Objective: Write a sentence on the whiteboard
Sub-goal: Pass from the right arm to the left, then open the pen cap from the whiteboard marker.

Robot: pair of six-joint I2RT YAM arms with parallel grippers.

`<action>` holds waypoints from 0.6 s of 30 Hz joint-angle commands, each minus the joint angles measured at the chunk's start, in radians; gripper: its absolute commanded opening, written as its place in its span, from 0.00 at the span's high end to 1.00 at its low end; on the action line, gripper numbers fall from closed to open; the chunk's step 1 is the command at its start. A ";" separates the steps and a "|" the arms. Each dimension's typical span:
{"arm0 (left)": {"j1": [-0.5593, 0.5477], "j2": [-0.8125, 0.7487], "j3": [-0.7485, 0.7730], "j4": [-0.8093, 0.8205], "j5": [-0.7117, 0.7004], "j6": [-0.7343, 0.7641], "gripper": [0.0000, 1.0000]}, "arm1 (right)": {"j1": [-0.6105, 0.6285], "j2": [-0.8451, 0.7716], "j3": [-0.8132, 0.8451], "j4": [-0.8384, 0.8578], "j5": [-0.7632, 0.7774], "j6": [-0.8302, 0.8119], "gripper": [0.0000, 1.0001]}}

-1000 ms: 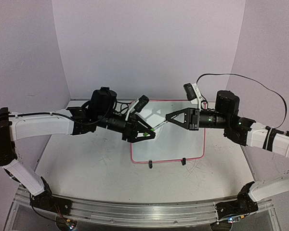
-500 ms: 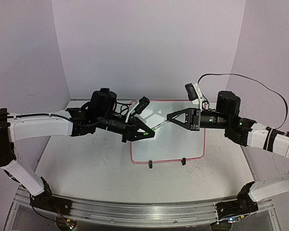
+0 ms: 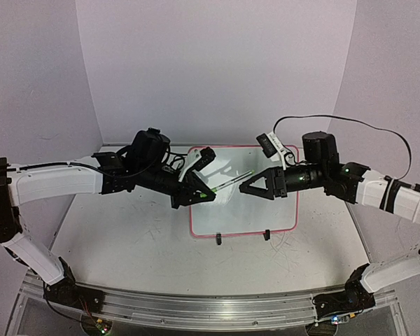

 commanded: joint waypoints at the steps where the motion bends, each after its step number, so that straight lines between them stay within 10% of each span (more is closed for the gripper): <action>1: -0.001 -0.010 0.051 -0.016 0.071 0.031 1.00 | 0.003 0.051 0.065 -0.024 -0.099 -0.041 0.40; 18: -0.015 0.023 0.070 -0.017 0.131 0.029 1.00 | 0.006 0.165 0.116 0.018 -0.203 -0.005 0.53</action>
